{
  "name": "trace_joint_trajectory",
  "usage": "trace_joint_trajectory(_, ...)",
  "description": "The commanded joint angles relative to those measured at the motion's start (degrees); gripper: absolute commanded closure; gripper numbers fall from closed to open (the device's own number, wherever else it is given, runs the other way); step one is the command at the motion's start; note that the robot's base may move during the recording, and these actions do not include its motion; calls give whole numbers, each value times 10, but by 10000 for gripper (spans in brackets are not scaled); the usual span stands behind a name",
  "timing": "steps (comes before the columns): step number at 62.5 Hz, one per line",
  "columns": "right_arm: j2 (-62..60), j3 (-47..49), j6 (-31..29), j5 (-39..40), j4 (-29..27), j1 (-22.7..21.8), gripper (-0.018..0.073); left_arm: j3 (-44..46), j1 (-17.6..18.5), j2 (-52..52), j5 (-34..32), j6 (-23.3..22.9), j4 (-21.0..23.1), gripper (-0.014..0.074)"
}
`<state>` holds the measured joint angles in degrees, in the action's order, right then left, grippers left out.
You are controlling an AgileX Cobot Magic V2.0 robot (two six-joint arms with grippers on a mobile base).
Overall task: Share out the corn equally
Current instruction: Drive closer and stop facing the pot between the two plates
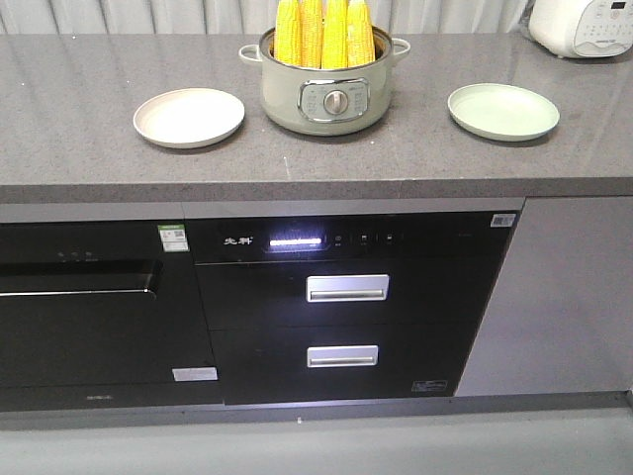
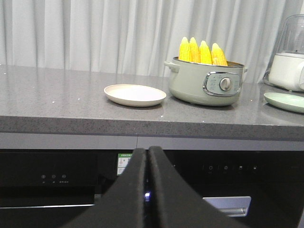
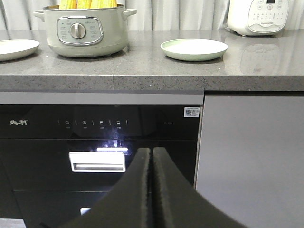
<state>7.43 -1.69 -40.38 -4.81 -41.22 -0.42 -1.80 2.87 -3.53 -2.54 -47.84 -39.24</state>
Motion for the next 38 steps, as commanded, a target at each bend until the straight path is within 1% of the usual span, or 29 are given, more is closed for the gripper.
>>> trace_joint_trajectory(1, 9, -6, -1, 33, 0, 0, 565, 0, 2, -9, -34, -4, 2, 603)
trace_joint_trajectory(38, 9, -6, -1, 33, 0, 0, 565, 0, 2, -9, -34, -4, 2, 603)
